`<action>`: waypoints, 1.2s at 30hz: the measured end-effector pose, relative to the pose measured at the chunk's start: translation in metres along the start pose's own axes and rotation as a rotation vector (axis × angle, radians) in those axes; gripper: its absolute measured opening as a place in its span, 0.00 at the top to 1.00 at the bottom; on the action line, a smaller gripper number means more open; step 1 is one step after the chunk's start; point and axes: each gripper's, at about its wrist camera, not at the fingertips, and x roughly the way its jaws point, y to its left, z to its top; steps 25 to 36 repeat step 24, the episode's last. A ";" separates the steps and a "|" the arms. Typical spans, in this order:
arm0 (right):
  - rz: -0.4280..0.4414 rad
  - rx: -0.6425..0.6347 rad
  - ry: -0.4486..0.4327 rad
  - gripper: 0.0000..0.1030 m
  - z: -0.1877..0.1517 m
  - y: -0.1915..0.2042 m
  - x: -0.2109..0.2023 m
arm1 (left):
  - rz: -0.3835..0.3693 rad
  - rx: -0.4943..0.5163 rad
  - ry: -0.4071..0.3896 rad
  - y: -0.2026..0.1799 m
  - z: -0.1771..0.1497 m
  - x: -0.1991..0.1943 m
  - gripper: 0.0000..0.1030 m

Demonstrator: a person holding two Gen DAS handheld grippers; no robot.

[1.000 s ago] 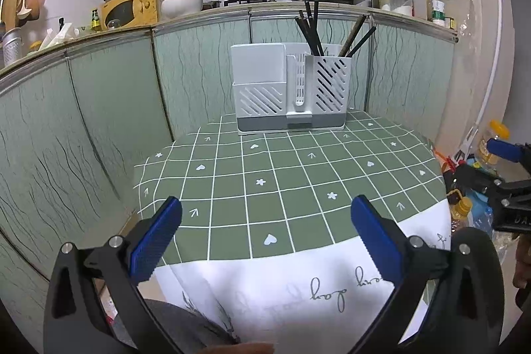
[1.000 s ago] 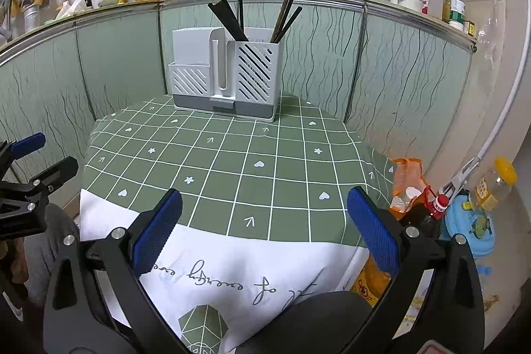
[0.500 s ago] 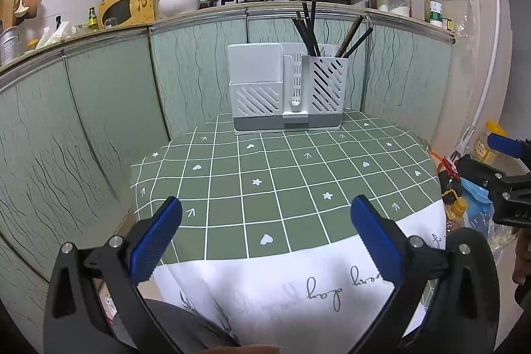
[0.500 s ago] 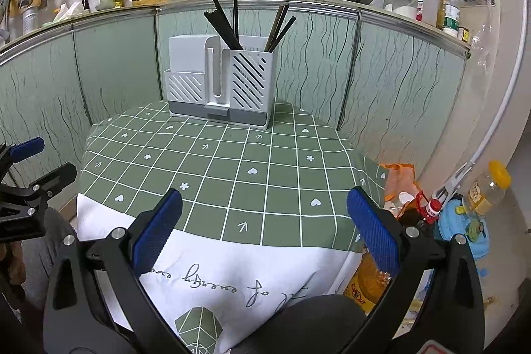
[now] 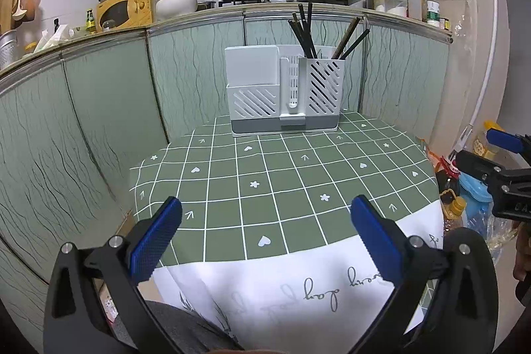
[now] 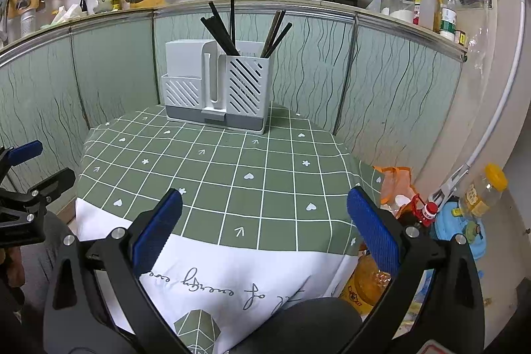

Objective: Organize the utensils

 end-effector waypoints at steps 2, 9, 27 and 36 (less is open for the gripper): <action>-0.001 -0.001 0.000 0.08 0.000 0.000 0.000 | 0.000 -0.002 0.004 0.000 0.000 0.001 0.04; 0.002 -0.001 -0.001 0.08 0.000 0.000 0.000 | -0.003 0.002 0.005 -0.001 0.001 0.000 0.04; 0.006 0.000 0.003 0.08 -0.001 0.003 -0.001 | -0.005 0.000 -0.003 0.000 0.004 -0.004 0.04; 0.006 0.000 0.003 0.08 -0.001 0.003 -0.001 | -0.005 0.000 -0.003 0.000 0.004 -0.004 0.04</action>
